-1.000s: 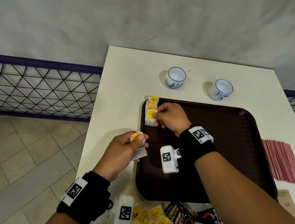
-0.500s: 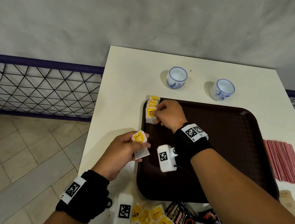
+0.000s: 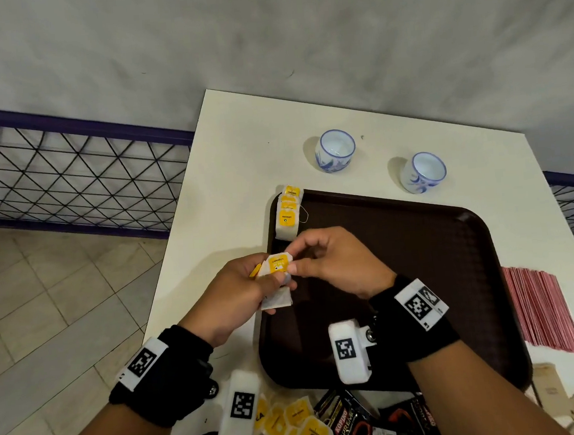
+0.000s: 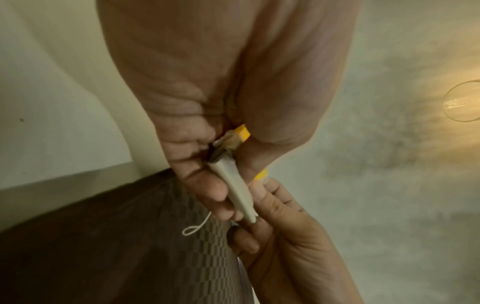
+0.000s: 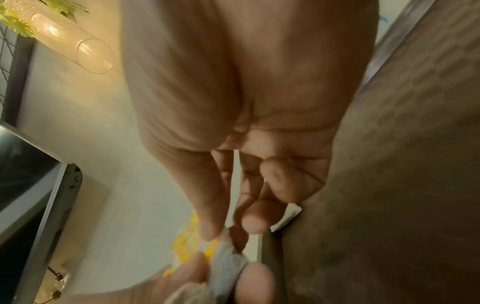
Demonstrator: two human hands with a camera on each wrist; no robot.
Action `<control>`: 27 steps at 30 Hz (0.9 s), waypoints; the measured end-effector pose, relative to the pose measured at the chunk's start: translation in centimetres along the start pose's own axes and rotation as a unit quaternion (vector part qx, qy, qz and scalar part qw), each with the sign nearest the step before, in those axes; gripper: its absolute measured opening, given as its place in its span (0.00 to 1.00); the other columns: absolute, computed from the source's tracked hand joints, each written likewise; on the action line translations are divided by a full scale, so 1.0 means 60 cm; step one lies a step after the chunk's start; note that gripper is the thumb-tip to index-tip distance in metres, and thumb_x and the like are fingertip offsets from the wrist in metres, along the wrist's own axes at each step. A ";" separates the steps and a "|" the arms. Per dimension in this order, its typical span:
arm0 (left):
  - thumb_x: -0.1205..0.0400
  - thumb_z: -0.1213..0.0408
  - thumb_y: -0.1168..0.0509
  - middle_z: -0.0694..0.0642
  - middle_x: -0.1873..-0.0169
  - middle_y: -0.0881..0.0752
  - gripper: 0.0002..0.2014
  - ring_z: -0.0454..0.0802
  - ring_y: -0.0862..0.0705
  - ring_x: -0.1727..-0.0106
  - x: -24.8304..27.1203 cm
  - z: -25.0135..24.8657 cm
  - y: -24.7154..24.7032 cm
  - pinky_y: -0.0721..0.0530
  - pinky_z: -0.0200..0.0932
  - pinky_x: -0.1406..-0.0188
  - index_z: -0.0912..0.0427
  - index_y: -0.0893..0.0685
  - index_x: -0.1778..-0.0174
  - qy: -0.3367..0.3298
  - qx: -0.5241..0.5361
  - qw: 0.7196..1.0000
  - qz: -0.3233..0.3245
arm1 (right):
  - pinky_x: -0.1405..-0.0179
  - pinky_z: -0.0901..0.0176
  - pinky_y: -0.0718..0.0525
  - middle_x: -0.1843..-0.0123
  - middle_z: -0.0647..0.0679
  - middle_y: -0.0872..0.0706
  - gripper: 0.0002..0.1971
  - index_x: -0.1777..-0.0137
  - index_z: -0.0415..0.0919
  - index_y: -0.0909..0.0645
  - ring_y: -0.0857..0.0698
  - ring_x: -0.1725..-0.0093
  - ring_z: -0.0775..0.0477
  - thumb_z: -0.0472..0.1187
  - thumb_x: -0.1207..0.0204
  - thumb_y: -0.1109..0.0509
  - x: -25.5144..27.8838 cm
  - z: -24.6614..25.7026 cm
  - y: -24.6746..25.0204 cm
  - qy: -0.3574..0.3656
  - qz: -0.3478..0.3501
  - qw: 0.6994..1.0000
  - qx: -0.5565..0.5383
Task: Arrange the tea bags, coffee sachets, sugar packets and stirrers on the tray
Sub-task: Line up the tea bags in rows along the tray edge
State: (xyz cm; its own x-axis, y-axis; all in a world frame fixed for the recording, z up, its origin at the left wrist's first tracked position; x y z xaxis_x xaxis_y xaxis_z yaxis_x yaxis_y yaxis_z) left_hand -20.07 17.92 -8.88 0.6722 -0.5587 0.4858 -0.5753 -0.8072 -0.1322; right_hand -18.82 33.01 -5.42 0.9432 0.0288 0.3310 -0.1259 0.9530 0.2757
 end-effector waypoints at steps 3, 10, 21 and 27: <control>0.15 0.66 0.29 0.61 0.52 0.06 0.07 0.51 0.10 0.54 0.002 0.000 -0.006 0.16 0.48 0.60 0.58 0.10 0.43 0.000 0.006 1.000 0.010 | 0.57 0.62 0.15 0.58 0.39 0.09 0.05 0.52 0.31 0.13 0.13 0.62 0.54 0.28 0.26 0.22 0.003 -0.005 0.007 -0.003 -0.037 0.999 -0.007; 0.15 0.65 0.30 0.57 0.55 0.06 0.05 0.49 0.11 0.56 0.004 -0.003 -0.005 0.15 0.48 0.58 0.57 0.08 0.47 -0.008 -0.043 0.999 0.002 | 0.60 0.55 0.14 0.56 0.33 0.10 0.05 0.51 0.30 0.14 0.15 0.66 0.47 0.28 0.24 0.24 0.010 0.006 0.004 0.014 -0.036 0.999 -0.008; 0.15 0.67 0.31 0.55 0.55 0.05 0.07 0.53 0.09 0.47 0.008 0.011 0.016 0.12 0.52 0.49 0.53 0.10 0.46 0.023 -0.040 0.998 -0.031 | 0.78 0.69 0.26 0.70 0.42 0.12 0.04 0.53 0.30 0.17 0.17 0.77 0.56 0.30 0.23 0.25 -0.008 -0.021 0.048 -0.050 -0.117 0.992 0.006; 0.15 0.68 0.31 0.56 0.56 0.05 0.07 0.50 0.09 0.51 0.011 0.017 0.012 0.14 0.46 0.57 0.54 0.10 0.46 0.034 -0.035 0.998 -0.026 | 0.80 0.64 0.23 0.67 0.38 0.11 0.04 0.54 0.35 0.18 0.12 0.73 0.50 0.28 0.23 0.26 -0.038 -0.031 0.037 -0.072 -0.097 0.992 -0.033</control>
State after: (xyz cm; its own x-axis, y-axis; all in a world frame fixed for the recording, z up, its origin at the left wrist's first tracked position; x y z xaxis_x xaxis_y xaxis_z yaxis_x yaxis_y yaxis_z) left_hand -19.56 16.75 -9.56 0.6699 -0.5011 0.5478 -0.5737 -0.8177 -0.0465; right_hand -20.69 35.61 -7.23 0.8932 -0.1969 0.4042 0.0797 0.9542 0.2885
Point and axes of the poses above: each hand's wrist, its own x-axis away from the middle knuckle, its own y-axis out of the back of the hand, z = x × y, the point moved 7 cm from there along -x, towards the middle knuckle
